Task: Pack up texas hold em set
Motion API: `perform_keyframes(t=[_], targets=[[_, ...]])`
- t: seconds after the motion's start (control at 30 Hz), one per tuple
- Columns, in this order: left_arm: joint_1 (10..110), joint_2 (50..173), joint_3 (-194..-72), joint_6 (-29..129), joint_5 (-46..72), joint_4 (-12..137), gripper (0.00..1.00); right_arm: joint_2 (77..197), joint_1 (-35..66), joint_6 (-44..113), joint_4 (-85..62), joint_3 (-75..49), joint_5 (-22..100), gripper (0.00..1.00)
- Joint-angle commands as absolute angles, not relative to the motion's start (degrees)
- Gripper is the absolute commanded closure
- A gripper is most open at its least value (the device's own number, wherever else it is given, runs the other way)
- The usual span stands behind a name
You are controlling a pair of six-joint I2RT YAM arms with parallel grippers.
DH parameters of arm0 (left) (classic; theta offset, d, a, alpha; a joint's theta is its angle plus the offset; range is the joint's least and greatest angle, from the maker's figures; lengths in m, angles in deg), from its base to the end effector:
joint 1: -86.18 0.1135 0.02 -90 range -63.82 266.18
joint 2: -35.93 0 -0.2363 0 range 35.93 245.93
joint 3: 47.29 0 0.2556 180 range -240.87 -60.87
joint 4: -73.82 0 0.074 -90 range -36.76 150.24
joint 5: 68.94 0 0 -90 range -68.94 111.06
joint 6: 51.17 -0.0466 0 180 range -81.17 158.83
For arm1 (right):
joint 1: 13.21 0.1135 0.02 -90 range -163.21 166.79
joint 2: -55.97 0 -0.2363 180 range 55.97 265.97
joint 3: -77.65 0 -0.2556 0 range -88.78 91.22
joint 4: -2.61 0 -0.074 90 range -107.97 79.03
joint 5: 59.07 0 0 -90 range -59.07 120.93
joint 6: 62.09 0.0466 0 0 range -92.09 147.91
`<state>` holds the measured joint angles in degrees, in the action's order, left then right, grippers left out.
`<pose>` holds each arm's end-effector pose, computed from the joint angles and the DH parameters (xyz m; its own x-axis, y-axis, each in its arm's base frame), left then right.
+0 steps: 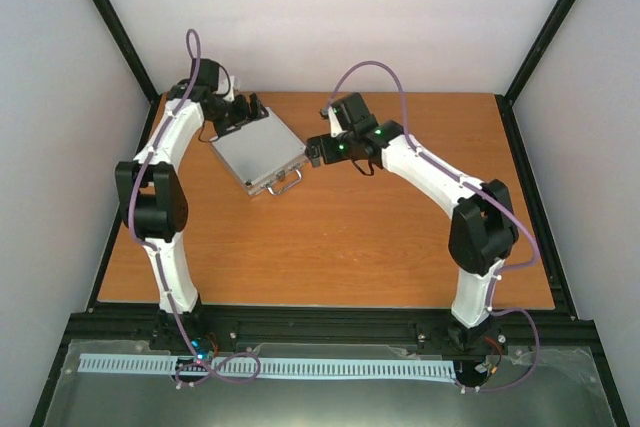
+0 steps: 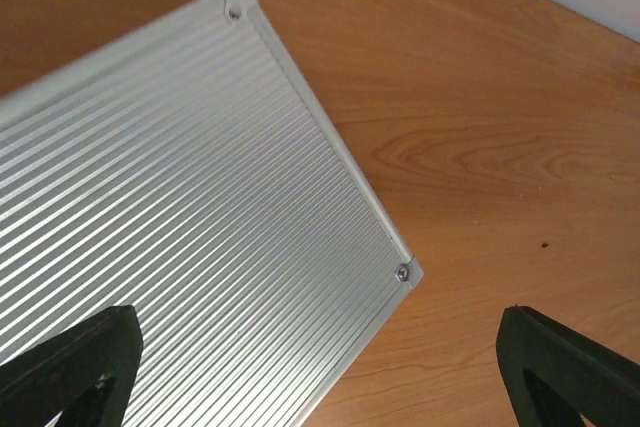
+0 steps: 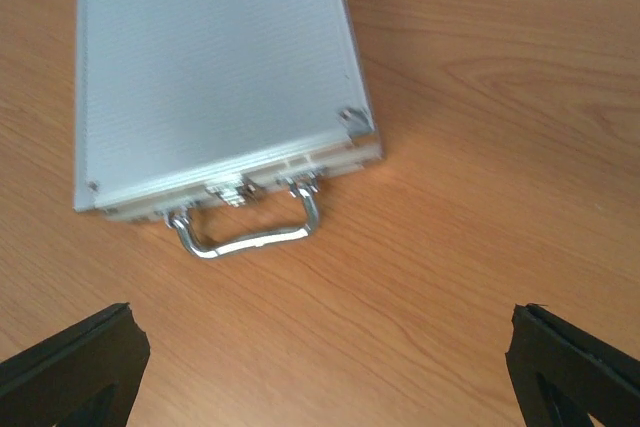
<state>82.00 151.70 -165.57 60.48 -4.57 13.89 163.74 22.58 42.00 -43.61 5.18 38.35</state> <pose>0.4379 -0.0522 0.2397 -0.8911 -0.2684 -0.3660 -0.0331 0.8427 -0.5374 0.3457 0.2567 0.2503 -0.7291 -0.2280 -0.6453 -0.4893 0.8329 0.2585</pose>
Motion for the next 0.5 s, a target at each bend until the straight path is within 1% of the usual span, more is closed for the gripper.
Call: perform_keyframes(t=[0.0,0.2,0.47], targets=[[82.14,146.17,-170.25,56.14,1.5,8.2,0.0,158.69,21.94,39.8,-48.82,1.7,33.18,0.0],[82.08,138.83,-165.2,51.95,9.3,7.65,0.0,154.25,21.68,39.74,-53.11,-0.08,27.24,0.0],[82.06,134.08,-162.36,50.71,9.46,8.21,0.0,147.75,21.46,40.92,-51.71,-5.16,26.68,0.0]])
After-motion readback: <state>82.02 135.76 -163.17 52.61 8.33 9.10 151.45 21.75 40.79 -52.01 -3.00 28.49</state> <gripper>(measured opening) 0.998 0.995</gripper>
